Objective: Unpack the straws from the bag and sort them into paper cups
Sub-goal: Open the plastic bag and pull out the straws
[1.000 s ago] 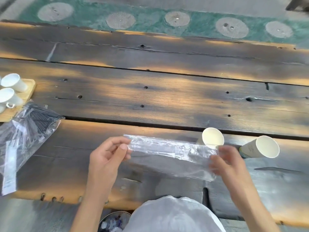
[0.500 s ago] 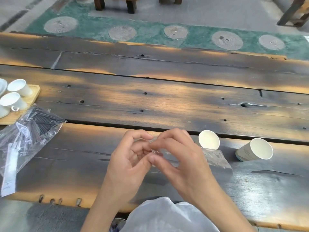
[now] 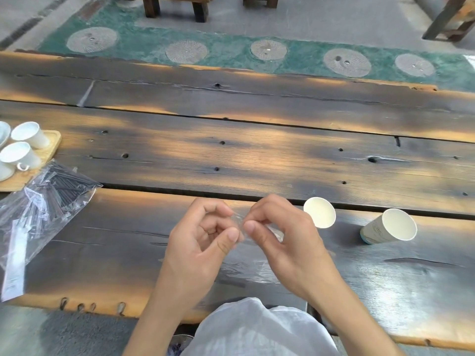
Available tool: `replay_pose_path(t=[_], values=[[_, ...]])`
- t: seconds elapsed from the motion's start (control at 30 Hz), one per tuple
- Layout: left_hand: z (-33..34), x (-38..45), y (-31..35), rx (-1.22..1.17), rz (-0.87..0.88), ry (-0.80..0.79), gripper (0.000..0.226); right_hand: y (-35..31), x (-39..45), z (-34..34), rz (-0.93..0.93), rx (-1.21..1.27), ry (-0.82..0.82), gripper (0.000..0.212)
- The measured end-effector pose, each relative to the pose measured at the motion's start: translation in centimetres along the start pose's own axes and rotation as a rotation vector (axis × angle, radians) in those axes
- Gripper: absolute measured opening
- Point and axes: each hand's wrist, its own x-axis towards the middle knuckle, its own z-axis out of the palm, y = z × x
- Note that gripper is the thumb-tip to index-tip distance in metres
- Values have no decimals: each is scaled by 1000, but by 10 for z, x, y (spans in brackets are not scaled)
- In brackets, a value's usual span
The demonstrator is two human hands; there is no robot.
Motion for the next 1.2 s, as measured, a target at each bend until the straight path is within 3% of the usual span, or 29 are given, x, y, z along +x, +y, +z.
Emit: replay_pose_path(t=[0.2,0.37,0.5,0.57,0.67,0.83,0.9,0.97,1.0,1.2], values=[[-13,-1,-1,12,16,-46,19,1,11,-23,218,239,39,18],[-5,2,4,48,-85,-134,34,-11,8,-17,108,192,-88,17],[10,9,8,175,8,-142,16,-14,5,-15,119,96,-156,12],[7,10,7,156,9,-107,15,-5,3,-25,74,-15,-42,17],[-7,10,6,78,-34,-54,16,29,-5,-51,120,-189,187,46],[-23,11,-2,-22,-66,12,27,76,-26,-72,386,453,253,75],[-27,13,-3,-67,-80,43,32,88,-33,-70,415,545,180,57],[-28,15,-3,-126,-97,68,38,92,-37,-64,417,501,132,27],[-29,15,-4,-166,-112,78,39,93,-39,-62,410,489,127,23],[-27,17,-7,-271,-235,164,24,86,-37,-56,378,544,159,31]])
